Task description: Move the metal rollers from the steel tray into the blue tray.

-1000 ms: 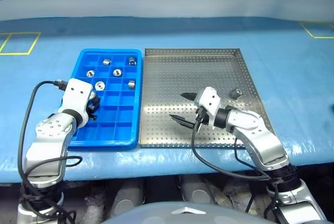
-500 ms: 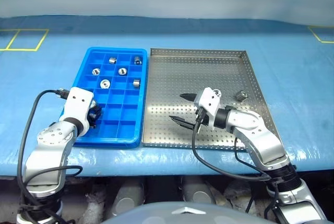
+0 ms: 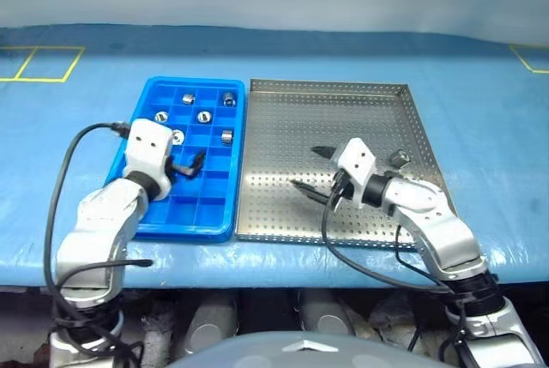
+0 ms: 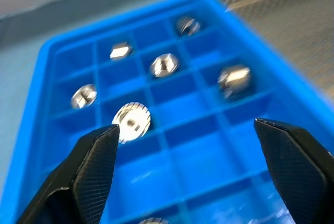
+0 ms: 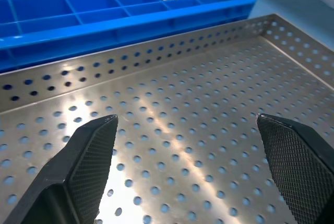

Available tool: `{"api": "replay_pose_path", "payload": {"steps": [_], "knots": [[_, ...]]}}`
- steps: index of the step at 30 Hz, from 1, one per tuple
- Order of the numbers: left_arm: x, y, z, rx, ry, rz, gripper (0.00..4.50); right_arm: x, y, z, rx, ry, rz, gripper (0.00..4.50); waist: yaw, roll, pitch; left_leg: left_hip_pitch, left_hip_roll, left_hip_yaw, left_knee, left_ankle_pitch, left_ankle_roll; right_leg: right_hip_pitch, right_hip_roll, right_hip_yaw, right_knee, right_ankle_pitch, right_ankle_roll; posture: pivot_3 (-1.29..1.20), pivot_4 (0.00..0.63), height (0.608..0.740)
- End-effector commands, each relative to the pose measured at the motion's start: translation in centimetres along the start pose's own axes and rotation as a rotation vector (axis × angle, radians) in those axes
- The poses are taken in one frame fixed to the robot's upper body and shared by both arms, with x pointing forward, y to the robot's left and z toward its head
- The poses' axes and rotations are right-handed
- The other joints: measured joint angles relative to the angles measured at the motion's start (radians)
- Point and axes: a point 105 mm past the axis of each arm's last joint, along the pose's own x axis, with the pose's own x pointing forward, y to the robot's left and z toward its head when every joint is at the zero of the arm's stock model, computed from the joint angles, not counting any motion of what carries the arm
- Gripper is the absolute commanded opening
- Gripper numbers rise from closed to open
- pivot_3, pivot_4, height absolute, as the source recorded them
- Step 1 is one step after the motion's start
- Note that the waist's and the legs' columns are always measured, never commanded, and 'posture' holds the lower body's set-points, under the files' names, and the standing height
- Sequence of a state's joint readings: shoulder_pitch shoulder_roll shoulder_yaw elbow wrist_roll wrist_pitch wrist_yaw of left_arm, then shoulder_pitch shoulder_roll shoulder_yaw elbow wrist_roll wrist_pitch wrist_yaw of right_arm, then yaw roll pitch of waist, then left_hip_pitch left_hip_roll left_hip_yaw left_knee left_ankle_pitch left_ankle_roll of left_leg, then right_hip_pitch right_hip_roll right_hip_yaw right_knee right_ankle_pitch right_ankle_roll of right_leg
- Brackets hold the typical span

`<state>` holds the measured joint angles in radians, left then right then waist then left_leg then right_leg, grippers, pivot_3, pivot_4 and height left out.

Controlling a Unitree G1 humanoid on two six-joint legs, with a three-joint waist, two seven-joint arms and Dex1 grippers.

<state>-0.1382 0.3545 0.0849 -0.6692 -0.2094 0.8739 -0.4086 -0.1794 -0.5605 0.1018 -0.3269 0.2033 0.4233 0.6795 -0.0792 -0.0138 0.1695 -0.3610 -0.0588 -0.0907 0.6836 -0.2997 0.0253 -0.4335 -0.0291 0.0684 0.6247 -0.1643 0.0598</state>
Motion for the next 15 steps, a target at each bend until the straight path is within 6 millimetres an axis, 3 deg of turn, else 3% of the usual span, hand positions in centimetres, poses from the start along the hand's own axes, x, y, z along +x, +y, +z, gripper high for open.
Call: {"api": "replay_pose_path", "payload": {"steps": [1, 3, 7, 15], "knots": [[0.2, -4.9, 1.8, 0.075, -0.108, -0.273, 4.49, -2.1, -2.3, 0.3, -0.049, 0.038, -0.122, 4.5, -0.005, 0.001, 0.0, 0.0, 0.0, 0.001, 0.0, 0.0, 0.0, 0.0, 0.0, 0.0, 0.0, 0.0, 0.0, -0.19, 0.15, 0.74], [0.4, -6.7, 1.0, 0.124, -0.088, -0.378, 4.49, -3.3, -3.0, -0.7, -0.035, 0.098, -0.158, 4.5, -0.009, 0.001, 0.0, 0.0, 0.001, 0.001, -0.001, 0.0, 0.001, -0.001, 0.001, 0.001, 0.0, -0.001, -0.001, -0.21, 0.15, 0.74], [0.7, -8.1, 0.1, 0.176, -0.071, -0.476, 4.49, -4.0, -2.5, -1.6, 0.034, 0.129, -0.159, 4.5, -0.024, 0.001, 0.0, 0.001, 0.002, 0.003, -0.001, -0.001, 0.002, 0.0, 0.003, 0.002, 0.0, -0.001, -0.001, -0.24, 0.15, 0.74], [0.6, -8.9, -0.2, 0.16, -0.075, -0.577, 4.49, -4.2, -1.1, -3.3, 0.152, 0.156, -0.158, 4.5, -0.061, 0.001, 0.0, 0.003, 0.001, 0.004, 0.001, -0.001, 0.003, 0.003, 0.007, 0.003, 0.0, -0.004, 0.006, -0.25, 0.15, 0.74]]}}
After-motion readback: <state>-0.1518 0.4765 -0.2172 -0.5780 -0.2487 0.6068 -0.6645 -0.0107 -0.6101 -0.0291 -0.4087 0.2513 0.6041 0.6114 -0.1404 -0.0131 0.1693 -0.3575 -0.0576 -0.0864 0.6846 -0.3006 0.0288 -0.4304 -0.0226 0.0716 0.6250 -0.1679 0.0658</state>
